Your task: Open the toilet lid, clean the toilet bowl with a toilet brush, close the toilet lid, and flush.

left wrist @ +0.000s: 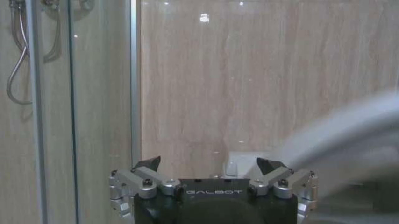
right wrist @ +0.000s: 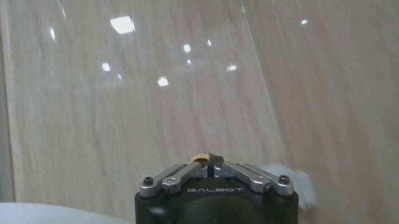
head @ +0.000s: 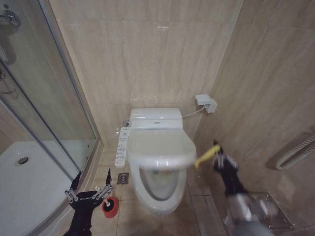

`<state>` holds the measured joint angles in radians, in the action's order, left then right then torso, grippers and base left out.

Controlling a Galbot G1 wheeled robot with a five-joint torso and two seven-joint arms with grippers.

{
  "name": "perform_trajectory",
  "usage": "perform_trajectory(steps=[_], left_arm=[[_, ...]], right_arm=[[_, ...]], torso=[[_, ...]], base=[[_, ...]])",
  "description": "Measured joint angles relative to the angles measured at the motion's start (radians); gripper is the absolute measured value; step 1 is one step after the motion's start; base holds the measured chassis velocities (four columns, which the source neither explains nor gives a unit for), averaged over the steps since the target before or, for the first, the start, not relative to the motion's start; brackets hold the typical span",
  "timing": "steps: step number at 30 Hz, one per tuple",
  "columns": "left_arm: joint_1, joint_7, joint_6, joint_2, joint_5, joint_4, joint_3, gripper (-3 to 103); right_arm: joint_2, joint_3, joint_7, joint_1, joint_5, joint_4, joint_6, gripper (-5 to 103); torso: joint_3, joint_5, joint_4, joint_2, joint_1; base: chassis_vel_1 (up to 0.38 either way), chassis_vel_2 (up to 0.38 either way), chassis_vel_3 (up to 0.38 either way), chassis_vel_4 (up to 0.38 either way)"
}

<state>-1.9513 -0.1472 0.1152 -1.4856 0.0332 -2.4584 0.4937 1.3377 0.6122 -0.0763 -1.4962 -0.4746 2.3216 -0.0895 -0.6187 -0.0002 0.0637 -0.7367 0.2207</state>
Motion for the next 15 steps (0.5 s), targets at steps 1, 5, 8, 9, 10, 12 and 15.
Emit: perform_trajectory(steps=[1,5,8,9,10,12,15], left_arm=[[0.000,0.000,0.000,0.000,0.000,0.000,0.000,100],[0.000,0.000,0.000,0.000,0.000,0.000,0.000,100],[0.000,0.000,0.000,0.000,0.000,0.000,0.000,100],[0.000,0.000,0.000,0.000,0.000,0.000,0.000,100],[0.000,0.000,0.000,0.000,0.000,0.000,0.000,100],[0.000,0.000,0.000,0.000,0.000,0.000,0.000,100],[0.000,0.000,0.000,0.000,0.000,0.000,0.000,100]], right_arm=[[-0.014,-0.005,-0.012,0.055,-0.018,0.002,0.033,1],[-0.079,-0.011,-0.035,0.249,-0.103,-0.018,0.138,1],[-0.135,-0.022,-0.039,0.392,-0.158,-0.092,0.177,1],[-0.147,-0.027,-0.040,0.431,-0.168,-0.122,0.183,1],[-0.147,-0.027,-0.040,0.431,-0.168,-0.122,0.183,1],[-0.165,-0.045,-0.045,0.538,-0.201,-0.213,0.198,1],[-0.162,-0.058,-0.060,0.614,-0.229,-0.263,0.218,1]], torso=[[0.000,0.0002,-0.0001,0.000,0.000],[0.000,0.0001,0.0001,0.000,0.000],[0.000,0.0003,0.0002,0.000,0.000],[0.000,0.0000,-0.0001,0.000,0.000],[0.000,0.0000,-0.0001,0.000,0.000],[0.000,0.0002,0.0002,0.000,0.000],[0.000,0.0004,0.0002,0.000,0.000]], base=[[0.000,0.000,0.000,0.000],[0.000,0.000,0.000,0.000],[0.000,0.000,0.000,0.000],[0.000,0.000,0.000,0.000],[0.000,0.000,0.000,0.000],[0.000,0.000,0.000,0.000],[0.000,0.000,0.000,0.000]])
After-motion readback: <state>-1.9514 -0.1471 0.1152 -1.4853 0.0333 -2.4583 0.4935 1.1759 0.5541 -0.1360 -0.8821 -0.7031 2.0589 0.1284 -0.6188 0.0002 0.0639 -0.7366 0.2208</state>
